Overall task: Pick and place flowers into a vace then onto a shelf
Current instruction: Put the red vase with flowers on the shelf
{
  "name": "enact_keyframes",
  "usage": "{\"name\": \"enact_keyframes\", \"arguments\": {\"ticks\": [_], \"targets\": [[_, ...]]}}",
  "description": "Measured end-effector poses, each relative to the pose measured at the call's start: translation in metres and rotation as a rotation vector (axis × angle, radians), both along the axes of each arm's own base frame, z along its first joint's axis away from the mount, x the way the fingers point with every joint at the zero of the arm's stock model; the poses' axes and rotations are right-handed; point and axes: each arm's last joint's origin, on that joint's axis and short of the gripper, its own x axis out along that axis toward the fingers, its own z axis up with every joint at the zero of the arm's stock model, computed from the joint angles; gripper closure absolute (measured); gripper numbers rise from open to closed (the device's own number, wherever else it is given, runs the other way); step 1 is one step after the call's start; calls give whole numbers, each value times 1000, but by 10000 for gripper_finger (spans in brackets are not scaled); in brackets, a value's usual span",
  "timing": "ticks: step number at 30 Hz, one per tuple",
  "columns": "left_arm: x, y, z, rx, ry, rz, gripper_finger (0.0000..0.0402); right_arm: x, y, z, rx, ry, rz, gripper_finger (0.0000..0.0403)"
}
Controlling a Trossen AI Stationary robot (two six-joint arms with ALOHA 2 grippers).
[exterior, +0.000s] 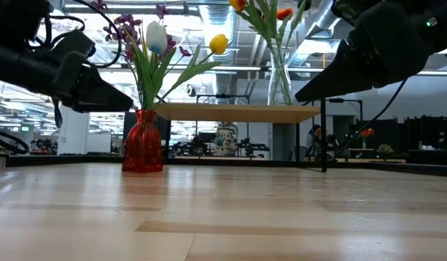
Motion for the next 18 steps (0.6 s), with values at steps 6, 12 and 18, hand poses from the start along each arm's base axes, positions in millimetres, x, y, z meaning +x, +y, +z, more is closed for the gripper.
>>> {"name": "enact_keyframes", "arguments": {"ticks": [6, 12, 18], "targets": [[2, 5, 2, 12, -6, -13, 89, 0, 0, 0, 0, 0, 0, 403], [4, 9, 2, 3, 0, -26, 89, 0, 0, 0, 0, 0, 0, 403], [6, 12, -2, 4, 31, -46, 89, 0, 0, 0, 0, 0, 0, 403]]}}
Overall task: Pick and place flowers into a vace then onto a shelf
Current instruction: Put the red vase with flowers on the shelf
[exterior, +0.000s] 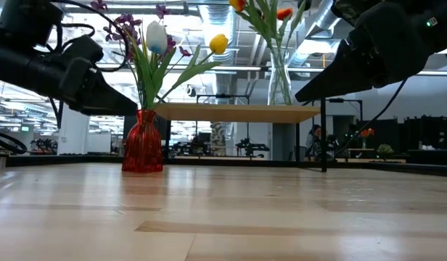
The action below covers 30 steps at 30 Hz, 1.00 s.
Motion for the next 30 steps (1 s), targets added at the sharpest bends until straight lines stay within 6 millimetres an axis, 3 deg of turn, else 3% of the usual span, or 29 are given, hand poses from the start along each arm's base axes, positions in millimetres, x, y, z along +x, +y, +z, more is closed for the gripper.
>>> {"name": "enact_keyframes", "arguments": {"ticks": [17, 30], "targets": [[13, 8, -16, 20, 28, 43, 89, 0, 0, 0, 0, 0, 0, 403], [20, 7, -14, 49, -9, 44, 89, 0, 0, 0, -2, 3, 0, 403]]}}
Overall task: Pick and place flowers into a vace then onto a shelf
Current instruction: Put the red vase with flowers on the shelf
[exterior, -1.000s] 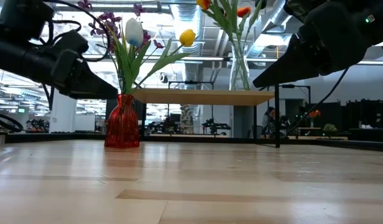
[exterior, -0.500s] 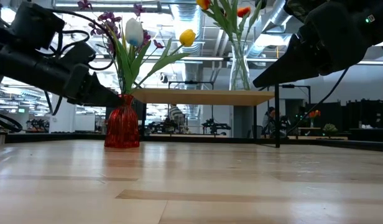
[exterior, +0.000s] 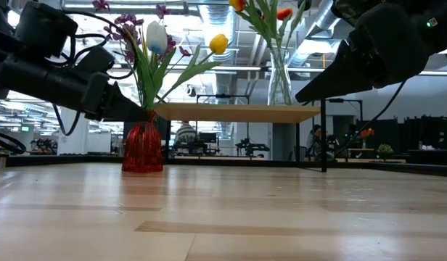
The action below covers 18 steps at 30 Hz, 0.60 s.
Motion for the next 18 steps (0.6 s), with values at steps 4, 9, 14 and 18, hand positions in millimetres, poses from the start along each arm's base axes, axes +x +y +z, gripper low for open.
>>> {"name": "enact_keyframes", "arguments": {"ticks": [4, 9, 14, 18], "targets": [[5, 0, 4, 21, -3, -3, 89, 0, 0, 0, -3, 4, 0, 403], [7, 4, 5, 25, 1, 5, 89, 0, 0, 0, -3, 5, 0, 403], [7, 7, 3, 2, 17, -1, 95, 0, 0, -1, -3, 6, 0, 403], [7, 8, 2, -4, 23, -8, 109, 0, 0, -1, -3, 6, 0, 403]]}}
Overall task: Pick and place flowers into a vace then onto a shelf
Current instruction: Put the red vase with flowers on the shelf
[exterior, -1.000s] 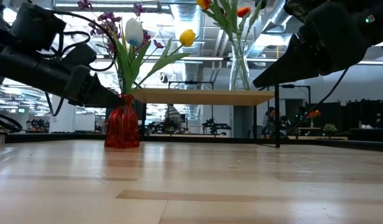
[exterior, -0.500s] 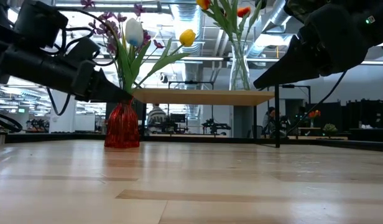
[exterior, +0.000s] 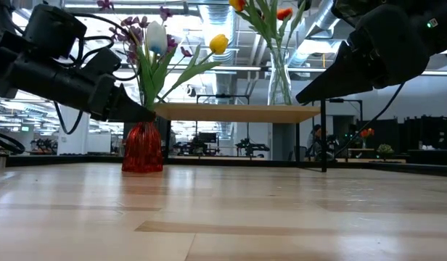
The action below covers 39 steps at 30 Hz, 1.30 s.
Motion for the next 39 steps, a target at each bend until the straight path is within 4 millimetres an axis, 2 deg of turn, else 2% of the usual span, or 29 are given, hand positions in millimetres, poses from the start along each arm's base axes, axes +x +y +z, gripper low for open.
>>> {"name": "enact_keyframes", "arguments": {"ticks": [25, 39], "targets": [[0, 0, -1, 3, 6, 7, 241, 0, 0, 0, 4, 2, 4, 403], [0, 0, 0, 2, 4, 5, 254, 0, 1, 0, 16, 9, 19, 403]]}}
